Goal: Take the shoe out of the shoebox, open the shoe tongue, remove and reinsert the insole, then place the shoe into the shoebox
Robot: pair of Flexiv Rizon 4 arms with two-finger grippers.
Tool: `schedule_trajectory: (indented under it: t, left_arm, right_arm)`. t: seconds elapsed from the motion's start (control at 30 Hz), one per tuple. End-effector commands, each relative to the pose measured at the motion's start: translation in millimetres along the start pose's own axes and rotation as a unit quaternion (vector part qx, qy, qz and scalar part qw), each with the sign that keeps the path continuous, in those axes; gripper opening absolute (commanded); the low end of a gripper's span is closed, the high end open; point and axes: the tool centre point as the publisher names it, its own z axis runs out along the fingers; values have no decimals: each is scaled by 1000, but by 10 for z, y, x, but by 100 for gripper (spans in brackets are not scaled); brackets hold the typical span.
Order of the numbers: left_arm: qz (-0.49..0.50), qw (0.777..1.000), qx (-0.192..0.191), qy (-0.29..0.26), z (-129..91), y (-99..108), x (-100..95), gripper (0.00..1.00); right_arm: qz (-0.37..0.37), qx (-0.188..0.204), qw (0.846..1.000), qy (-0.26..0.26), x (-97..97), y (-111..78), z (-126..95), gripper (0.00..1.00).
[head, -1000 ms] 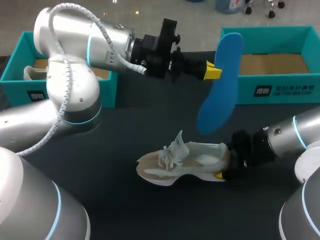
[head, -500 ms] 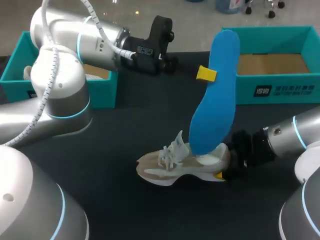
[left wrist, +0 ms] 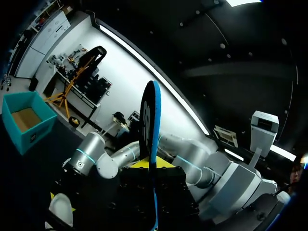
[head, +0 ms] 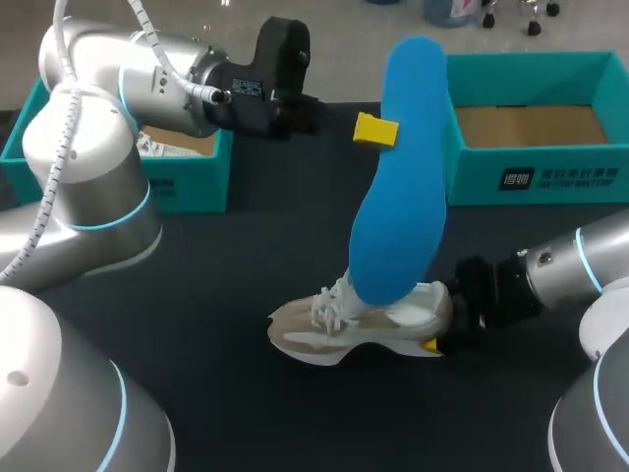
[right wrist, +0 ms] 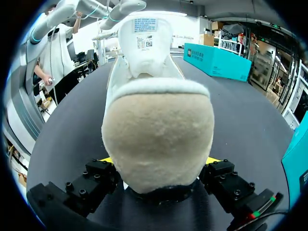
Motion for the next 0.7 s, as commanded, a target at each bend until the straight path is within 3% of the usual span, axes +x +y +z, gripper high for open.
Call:
schedule_trajectory:
  t: [0.03, 0.7]
  left_arm:
    - [4, 1000, 13, -12, -94, 31, 121, 0]
    - [7, 999, 30, -21, -140, 31, 106, 0]
  right_arm:
    - [0, 0, 1000, 0, 0, -7, 16, 0]
    - [0, 0, 1000, 0, 0, -7, 16, 0]
